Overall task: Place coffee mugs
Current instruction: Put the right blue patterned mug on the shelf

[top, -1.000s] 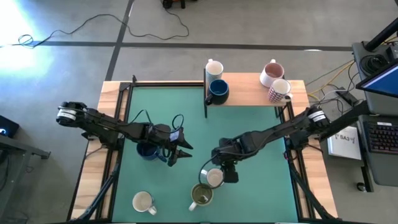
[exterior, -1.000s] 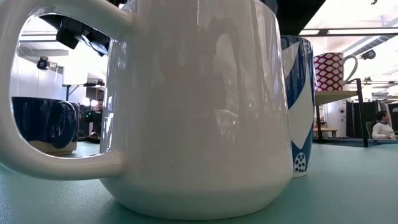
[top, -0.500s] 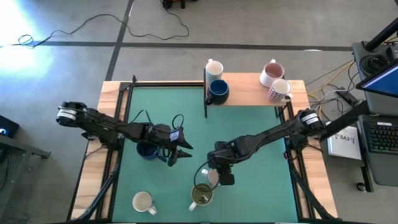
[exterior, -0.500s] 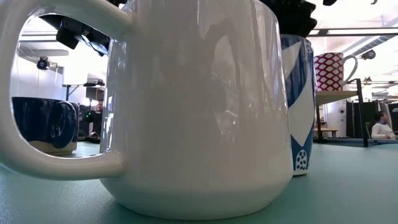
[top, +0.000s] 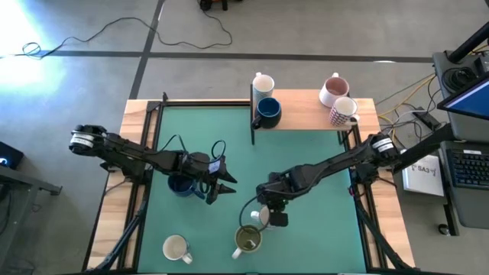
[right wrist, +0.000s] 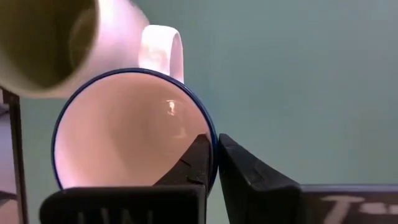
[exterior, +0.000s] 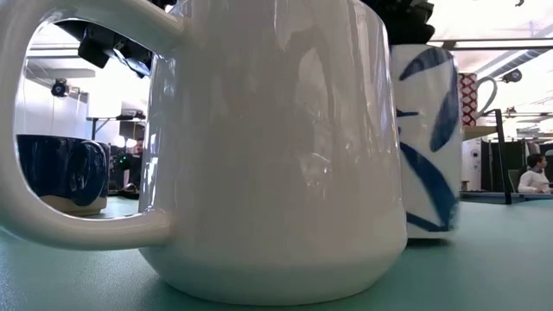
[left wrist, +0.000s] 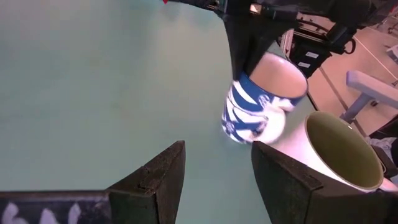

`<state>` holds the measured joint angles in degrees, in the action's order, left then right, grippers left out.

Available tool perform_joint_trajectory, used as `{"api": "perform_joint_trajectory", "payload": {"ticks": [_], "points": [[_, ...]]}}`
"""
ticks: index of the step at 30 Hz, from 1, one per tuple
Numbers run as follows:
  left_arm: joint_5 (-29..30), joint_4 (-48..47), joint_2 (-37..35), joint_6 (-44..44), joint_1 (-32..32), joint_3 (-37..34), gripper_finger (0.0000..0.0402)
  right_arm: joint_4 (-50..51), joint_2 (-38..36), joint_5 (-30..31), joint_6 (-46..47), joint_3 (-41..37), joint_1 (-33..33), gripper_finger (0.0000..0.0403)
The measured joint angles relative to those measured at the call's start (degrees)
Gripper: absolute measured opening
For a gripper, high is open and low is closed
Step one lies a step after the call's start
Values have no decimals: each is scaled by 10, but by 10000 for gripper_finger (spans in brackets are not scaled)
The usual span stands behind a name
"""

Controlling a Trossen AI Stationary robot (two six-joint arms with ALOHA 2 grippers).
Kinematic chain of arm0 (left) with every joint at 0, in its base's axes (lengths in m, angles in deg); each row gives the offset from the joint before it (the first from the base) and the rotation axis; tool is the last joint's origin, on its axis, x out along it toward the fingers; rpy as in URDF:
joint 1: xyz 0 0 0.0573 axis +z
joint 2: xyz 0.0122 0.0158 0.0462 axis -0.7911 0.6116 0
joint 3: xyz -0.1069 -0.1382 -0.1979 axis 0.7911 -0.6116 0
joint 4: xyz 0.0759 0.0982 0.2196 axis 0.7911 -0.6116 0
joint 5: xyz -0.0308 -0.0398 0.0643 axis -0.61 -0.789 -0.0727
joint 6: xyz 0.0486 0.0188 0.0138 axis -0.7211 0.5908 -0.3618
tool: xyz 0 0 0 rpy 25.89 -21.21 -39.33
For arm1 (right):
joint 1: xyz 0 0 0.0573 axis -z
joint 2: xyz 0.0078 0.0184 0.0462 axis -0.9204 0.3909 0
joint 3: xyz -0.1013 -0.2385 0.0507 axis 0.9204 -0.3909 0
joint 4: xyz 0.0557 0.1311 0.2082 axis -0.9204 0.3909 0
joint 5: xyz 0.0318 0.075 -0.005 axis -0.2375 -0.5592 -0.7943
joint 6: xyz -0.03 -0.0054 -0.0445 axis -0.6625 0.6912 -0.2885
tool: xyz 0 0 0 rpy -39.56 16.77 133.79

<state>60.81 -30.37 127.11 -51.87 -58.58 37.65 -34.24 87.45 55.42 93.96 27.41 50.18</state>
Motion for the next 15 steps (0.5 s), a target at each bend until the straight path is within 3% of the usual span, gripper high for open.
{"api": "perform_joint_trajectory", "payload": {"ticks": [4, 10, 15], "points": [[0, 0, 0, 4, 0, 0, 168, 63, -19, 17, 58, -1, 12, 11], [0, 0, 0, 4, 0, 0, 168, 198, -56, 114, 168, -1, 37, 12], [0, 0, 0, 4, 0, 0, 168, 274, -84, 161, 231, -6, 60, 12]]}}
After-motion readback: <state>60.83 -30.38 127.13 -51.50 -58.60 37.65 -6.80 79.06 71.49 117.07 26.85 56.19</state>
